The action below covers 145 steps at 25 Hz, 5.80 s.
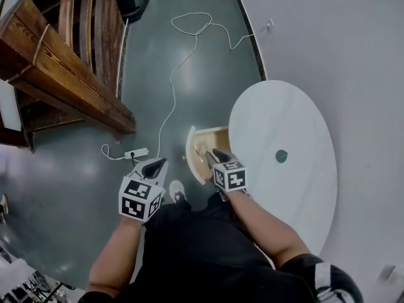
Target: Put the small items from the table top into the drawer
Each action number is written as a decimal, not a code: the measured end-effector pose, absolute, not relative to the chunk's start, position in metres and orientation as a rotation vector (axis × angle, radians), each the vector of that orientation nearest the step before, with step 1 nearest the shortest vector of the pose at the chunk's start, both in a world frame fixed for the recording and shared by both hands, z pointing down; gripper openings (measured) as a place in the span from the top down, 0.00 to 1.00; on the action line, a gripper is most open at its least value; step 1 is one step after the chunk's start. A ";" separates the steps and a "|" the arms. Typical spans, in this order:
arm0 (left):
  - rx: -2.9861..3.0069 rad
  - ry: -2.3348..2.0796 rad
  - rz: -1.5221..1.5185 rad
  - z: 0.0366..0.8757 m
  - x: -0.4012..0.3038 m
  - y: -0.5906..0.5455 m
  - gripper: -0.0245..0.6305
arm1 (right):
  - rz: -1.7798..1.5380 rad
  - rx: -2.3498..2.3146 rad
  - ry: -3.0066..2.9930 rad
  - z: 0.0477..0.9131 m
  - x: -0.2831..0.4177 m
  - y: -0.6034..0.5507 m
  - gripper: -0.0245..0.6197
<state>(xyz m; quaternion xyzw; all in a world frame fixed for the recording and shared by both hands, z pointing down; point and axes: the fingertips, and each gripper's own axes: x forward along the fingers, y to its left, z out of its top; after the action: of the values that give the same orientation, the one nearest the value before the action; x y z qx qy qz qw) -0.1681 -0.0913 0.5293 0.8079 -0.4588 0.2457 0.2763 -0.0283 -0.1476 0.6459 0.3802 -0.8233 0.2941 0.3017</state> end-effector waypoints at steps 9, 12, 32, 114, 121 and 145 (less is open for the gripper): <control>2.282 -1.130 0.668 0.518 -0.134 -0.095 0.94 | 0.984 1.124 -2.382 0.553 0.001 -0.127 0.95; 2.316 -1.093 0.677 0.515 -0.122 -0.098 0.94 | 0.932 1.145 -2.396 0.537 0.014 -0.122 0.95; 2.490 -0.857 0.752 0.501 -0.027 -0.110 0.94 | 0.739 1.528 -2.240 0.508 0.152 -0.116 0.95; 2.407 -0.981 0.741 0.502 -0.065 -0.108 0.94 | 0.552 1.307 -2.087 0.573 0.145 -0.141 0.94; 2.350 -1.029 0.735 0.512 -0.095 -0.097 0.94 | 0.514 1.106 -2.222 0.571 0.060 -0.127 0.94; 2.163 -1.141 0.715 0.550 -0.143 -0.085 0.94 | 0.513 0.564 -1.948 0.744 -0.023 -0.092 0.94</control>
<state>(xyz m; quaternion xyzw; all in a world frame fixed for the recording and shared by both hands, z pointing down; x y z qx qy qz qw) -0.1430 -0.0845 0.5498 0.8118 -0.4282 0.2683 0.2925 -0.0229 -0.0922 0.7439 0.2335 -0.8059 0.2120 0.5010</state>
